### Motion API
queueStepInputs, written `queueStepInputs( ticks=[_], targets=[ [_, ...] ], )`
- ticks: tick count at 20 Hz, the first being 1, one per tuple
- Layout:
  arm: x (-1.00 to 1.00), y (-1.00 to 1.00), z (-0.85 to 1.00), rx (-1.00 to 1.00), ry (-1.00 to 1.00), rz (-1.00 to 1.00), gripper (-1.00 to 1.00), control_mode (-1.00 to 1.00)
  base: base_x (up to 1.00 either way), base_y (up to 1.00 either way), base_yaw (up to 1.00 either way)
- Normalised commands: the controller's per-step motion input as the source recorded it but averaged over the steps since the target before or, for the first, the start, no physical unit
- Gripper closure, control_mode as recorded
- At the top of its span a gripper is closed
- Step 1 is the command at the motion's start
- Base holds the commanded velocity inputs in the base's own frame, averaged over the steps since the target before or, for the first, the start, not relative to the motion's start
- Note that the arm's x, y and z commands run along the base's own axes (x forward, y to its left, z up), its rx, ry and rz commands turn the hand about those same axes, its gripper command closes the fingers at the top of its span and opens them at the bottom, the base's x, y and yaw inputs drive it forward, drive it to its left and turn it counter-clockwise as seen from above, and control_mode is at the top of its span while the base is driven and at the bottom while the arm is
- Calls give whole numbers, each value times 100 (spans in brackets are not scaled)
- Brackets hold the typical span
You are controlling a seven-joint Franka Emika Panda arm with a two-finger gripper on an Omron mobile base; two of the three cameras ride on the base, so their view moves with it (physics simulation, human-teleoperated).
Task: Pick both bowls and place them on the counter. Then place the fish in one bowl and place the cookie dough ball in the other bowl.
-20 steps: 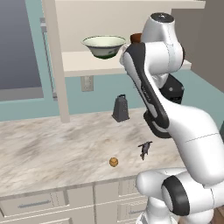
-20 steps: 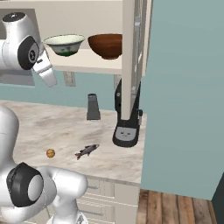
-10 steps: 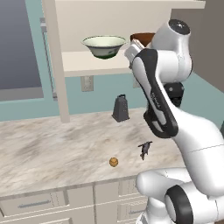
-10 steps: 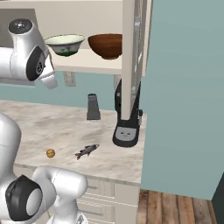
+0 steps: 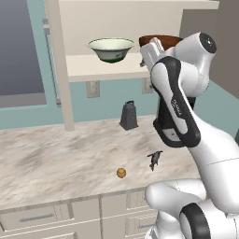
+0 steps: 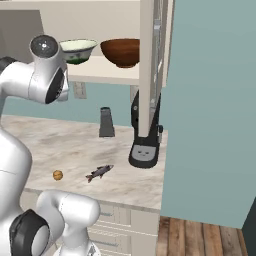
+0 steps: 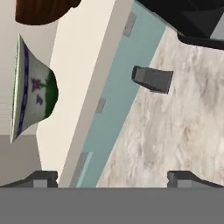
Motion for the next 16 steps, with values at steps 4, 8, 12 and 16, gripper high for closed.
queueStepInputs(
  ticks=[4,8,12,16],
  targets=[
    [39,0,15,14,-2,0,-100,-100,0,0,0],
    [52,0,4,12,0,0,-100,-100,0,0,0],
    [57,1,3,7,0,0,-100,-100,0,0,0],
    [57,10,10,2,-2,0,-100,-100,0,0,0]
  ],
)
